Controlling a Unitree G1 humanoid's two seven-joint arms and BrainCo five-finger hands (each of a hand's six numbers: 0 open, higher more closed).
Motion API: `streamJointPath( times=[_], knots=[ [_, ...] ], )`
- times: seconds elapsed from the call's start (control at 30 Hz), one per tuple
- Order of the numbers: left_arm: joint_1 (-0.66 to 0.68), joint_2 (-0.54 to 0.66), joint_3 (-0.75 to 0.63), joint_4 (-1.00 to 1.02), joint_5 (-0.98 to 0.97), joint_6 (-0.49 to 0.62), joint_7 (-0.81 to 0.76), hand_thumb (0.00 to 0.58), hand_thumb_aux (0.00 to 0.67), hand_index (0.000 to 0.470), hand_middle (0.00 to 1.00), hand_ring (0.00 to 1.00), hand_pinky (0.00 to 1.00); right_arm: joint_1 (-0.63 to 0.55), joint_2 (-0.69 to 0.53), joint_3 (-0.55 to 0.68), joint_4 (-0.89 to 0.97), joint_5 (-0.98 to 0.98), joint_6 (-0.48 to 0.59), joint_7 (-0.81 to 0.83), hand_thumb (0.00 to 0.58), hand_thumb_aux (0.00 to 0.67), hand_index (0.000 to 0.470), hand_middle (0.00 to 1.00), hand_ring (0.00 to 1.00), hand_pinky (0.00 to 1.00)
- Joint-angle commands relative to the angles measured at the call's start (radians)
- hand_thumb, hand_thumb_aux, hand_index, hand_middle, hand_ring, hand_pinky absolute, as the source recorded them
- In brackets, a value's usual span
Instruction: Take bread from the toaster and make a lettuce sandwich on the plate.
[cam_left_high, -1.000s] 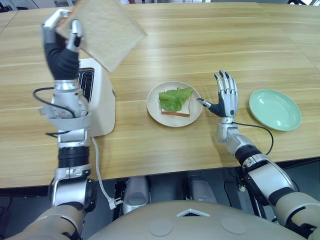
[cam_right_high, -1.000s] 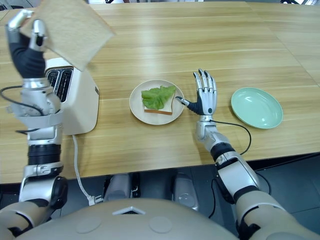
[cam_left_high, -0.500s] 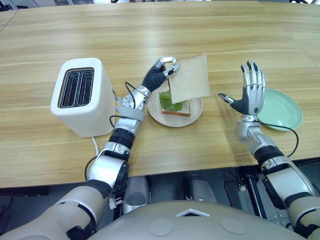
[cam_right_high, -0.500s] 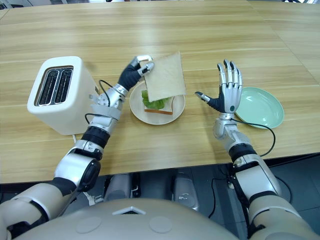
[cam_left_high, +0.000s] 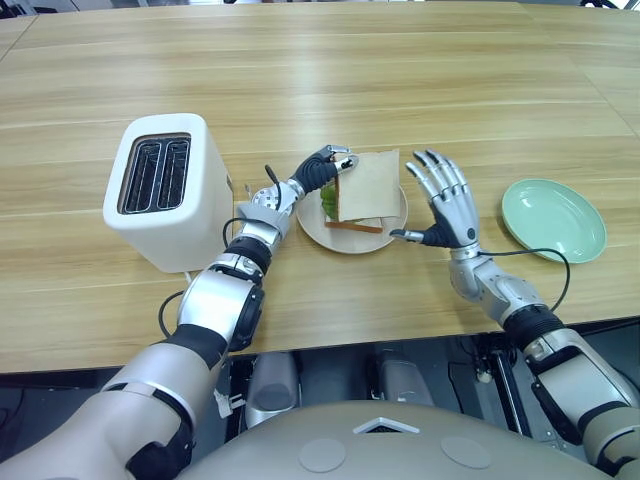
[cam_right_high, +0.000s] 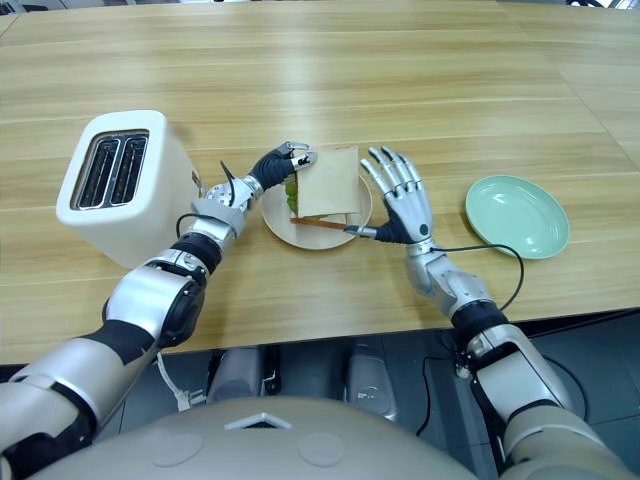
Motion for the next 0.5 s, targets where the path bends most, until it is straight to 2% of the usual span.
streamJointPath(
  times=[0.03,0.2,0.5],
  knots=[
    [-0.035,-0.004,0.004,0.032,0.036,0.041,0.017,0.58,0.67,0.46,1.0,1.0,1.0,0.033,0.019,0.051,0.001,-0.027,-0.019,0.059,0.0,0.0,0.0,0.0,0.0,0.0],
    [-0.042,0.0,-0.01,0.046,0.088,0.067,0.048,0.58,0.67,0.46,1.0,1.0,1.0,0.028,0.043,0.105,0.016,-0.04,-0.067,0.124,0.0,0.0,0.0,0.0,0.0,0.0],
    [-0.044,-0.01,-0.035,0.066,0.184,0.133,0.128,0.58,0.67,0.46,1.0,1.0,1.0,0.055,0.041,0.109,-0.072,-0.033,-0.118,0.22,0.0,0.0,0.0,0.0,0.0,0.0]
  ],
)
